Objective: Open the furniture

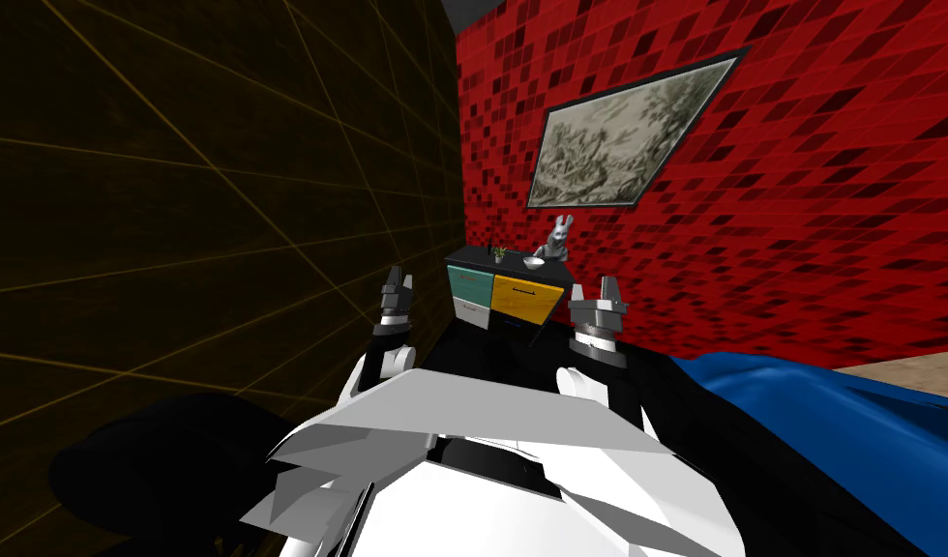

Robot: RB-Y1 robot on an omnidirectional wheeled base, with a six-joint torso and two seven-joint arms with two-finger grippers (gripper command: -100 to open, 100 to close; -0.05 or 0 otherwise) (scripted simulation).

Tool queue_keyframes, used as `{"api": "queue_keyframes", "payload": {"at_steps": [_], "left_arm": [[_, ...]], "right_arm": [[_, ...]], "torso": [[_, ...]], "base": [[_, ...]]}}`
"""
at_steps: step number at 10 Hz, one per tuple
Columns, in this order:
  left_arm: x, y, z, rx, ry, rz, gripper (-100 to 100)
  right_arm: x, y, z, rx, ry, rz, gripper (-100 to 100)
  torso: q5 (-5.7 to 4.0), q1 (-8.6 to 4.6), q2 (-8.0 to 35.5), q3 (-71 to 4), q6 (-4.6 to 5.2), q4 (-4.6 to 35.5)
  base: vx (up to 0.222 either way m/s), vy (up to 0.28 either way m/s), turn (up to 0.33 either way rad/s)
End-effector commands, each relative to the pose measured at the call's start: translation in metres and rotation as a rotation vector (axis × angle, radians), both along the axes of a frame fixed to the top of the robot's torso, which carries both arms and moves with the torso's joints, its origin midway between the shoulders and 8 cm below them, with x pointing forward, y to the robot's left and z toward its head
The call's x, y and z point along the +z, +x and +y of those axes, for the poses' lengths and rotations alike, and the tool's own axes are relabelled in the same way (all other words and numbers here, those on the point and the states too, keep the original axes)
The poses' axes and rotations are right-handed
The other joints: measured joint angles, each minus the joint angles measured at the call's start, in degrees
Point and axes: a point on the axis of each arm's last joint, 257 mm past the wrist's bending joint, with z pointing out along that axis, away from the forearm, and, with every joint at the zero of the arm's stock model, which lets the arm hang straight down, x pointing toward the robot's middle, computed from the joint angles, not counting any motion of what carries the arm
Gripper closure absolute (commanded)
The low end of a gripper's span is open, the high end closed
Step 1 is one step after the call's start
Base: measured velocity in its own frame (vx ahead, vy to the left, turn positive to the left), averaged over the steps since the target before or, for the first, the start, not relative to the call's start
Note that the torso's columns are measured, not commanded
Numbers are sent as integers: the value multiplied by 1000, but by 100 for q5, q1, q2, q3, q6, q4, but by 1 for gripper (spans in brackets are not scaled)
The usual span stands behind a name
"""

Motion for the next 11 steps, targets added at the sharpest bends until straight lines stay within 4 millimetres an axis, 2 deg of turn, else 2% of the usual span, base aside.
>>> {"api": "queue_keyframes", "payload": {"at_steps": [1,9,10,11], "left_arm": [[0,0,0,0,0,0,0],[0,0,0,0,0,0,0],[0,0,0,0,0,0,0],[0,0,0,0,0,0,0]], "right_arm": [[0,0,0,0,0,0,0],[0,0,0,0,0,0,0],[-7,6,3,1,-45,29,-100],[-13,12,4,-3,-83,57,-100]], "torso": [[0,0,232,-467,0,235],[0,0,3539,-7073,0,3537],[0,0,3962,-7919,0,3960],[0,1,4153,-8315,-2,4148]], "base": [[0,0,0],[0,0,0],[12,4,108],[14,6,145]]}}
